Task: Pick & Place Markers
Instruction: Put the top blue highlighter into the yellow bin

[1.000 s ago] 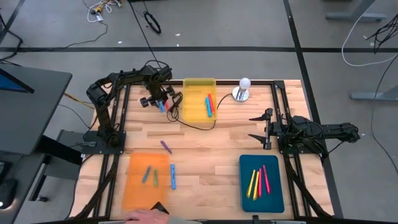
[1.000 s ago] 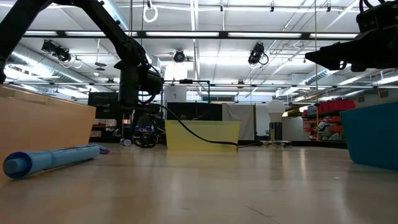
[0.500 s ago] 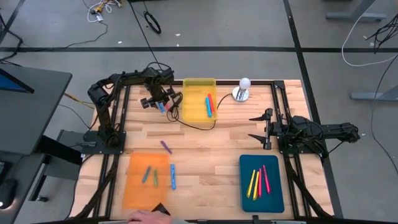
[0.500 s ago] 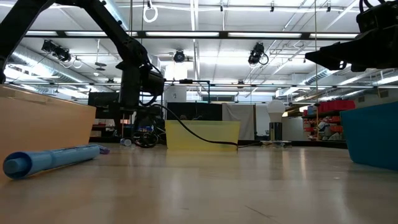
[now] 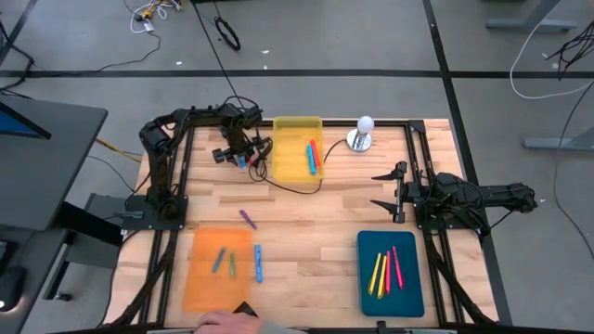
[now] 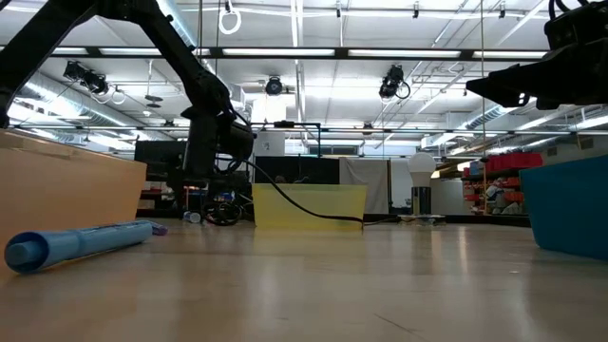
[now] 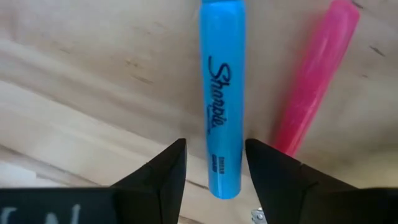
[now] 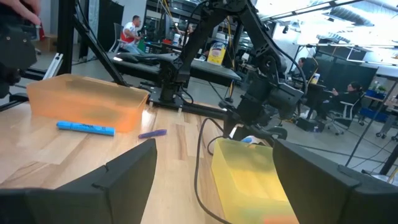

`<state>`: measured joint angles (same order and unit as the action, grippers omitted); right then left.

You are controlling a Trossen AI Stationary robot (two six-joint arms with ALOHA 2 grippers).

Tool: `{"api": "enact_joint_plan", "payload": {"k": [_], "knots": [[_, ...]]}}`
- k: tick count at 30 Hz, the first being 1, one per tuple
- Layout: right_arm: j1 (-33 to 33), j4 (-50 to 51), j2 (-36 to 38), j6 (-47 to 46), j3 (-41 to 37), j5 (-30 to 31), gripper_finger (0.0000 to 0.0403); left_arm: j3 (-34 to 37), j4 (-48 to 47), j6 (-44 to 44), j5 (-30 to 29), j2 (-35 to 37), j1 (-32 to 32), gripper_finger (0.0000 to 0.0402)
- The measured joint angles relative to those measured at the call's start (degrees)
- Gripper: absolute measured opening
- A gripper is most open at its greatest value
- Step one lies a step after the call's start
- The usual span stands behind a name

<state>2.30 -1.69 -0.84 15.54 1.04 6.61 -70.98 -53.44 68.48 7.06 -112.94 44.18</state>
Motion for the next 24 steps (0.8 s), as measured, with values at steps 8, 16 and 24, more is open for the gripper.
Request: {"api": "enact_joint_plan", "payload": {"k": [8,16,24], "knots": [[-0.02,0.0,0.02,-0.01,0.0,0.0,0.0323,0.04,1.17,-3.29,2.05,-0.18,0.42,0.0133],[-0.02,-0.02,0.02,0.01,0.0,0.0,0.0323,0.16,0.76,-2.77,0.84,0.6,0.27,0.0066],[-0.02,0.0,0.01,0.0,0.0,0.0,0.0323,0.24,-0.67,-2.96,-0.92,2.91,-0.87,0.0066]]}}
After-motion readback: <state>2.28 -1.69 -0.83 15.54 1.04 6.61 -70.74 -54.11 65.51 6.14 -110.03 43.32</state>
